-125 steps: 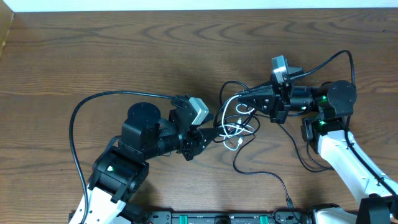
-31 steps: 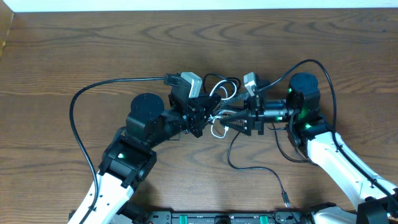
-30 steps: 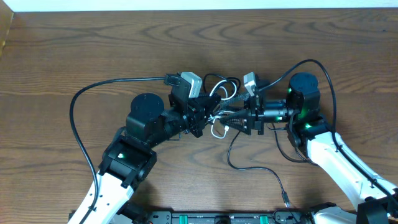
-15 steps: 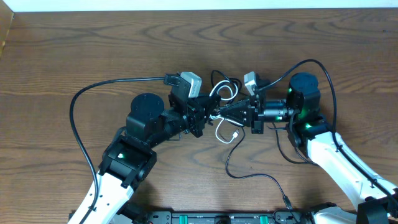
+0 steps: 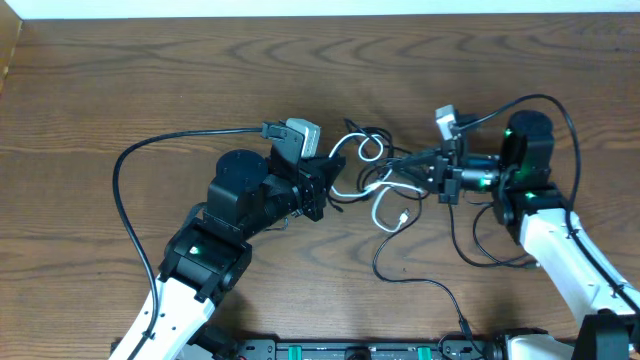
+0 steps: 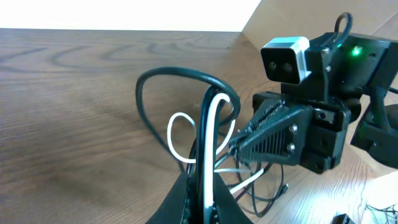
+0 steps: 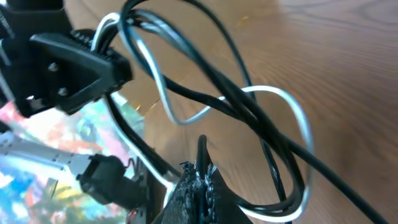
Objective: Untangle cables
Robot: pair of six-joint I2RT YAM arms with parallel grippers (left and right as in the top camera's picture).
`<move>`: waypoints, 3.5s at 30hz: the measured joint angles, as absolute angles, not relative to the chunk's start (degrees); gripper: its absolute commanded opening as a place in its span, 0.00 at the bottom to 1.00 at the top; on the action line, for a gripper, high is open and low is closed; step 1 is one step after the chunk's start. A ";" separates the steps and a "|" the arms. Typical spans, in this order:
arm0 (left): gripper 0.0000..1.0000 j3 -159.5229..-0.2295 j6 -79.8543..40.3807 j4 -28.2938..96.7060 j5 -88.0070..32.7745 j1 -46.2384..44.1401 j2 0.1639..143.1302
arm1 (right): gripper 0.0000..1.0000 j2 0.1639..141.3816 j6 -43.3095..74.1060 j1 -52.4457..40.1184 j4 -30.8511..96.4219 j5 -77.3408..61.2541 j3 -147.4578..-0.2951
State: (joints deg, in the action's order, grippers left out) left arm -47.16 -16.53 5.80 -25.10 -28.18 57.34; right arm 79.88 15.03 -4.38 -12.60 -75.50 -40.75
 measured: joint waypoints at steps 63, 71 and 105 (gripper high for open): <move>0.07 -47.16 -16.51 -0.30 24.84 -28.23 57.49 | 0.07 79.85 -6.59 0.73 23.33 -63.35 -40.88; 0.08 -47.16 -16.53 -10.24 26.06 -28.23 57.54 | 0.47 79.85 -6.98 0.73 23.79 -59.94 -40.86; 0.08 -47.16 -16.69 -15.46 -18.24 -28.18 57.54 | 0.99 79.85 12.56 -8.45 -17.06 -66.89 -40.75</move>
State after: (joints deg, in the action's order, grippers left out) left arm -47.16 -16.69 -15.46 -18.24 -28.18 57.54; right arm 79.85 12.56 -8.45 -17.06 -66.89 -40.75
